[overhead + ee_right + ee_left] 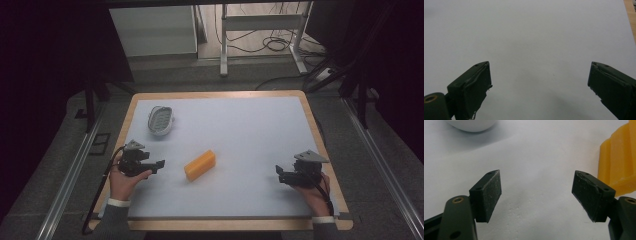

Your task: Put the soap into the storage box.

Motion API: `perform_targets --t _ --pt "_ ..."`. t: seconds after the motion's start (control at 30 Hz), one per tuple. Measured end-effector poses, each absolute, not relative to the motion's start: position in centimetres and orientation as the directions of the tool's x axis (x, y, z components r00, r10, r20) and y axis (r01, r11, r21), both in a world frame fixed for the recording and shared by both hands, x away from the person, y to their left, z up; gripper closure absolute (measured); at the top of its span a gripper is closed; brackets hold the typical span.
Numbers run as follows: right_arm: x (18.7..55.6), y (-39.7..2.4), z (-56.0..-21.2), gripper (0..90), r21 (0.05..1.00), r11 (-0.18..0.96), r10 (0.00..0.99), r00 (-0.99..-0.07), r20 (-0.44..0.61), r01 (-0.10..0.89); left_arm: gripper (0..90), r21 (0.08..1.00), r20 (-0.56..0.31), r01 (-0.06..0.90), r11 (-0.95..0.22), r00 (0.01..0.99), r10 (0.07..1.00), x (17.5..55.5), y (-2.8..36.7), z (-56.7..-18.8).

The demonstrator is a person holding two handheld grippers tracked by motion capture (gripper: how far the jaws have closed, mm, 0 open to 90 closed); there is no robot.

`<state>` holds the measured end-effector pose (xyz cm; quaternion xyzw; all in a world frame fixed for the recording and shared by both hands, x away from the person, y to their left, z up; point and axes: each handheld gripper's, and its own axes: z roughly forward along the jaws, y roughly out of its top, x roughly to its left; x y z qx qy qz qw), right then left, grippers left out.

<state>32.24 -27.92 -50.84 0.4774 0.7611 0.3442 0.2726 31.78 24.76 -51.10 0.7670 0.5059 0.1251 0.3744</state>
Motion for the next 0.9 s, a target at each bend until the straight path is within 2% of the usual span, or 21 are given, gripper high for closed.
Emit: perform_targets --t 0.53,0.9 --pt "32.1 -28.9 -51.0 6.7 0.798 0.297 0.907 -0.415 -0.064 0.525 24.3 0.684 -0.149 0.688 -0.243 0.458 0.876 31.5 24.6 -51.1" --pt "32.1 -29.5 -51.4 6.7 0.794 0.283 0.903 -0.429 -0.031 0.538 23.8 0.663 -0.176 0.709 -0.240 0.459 0.871 31.4 24.7 -50.8"
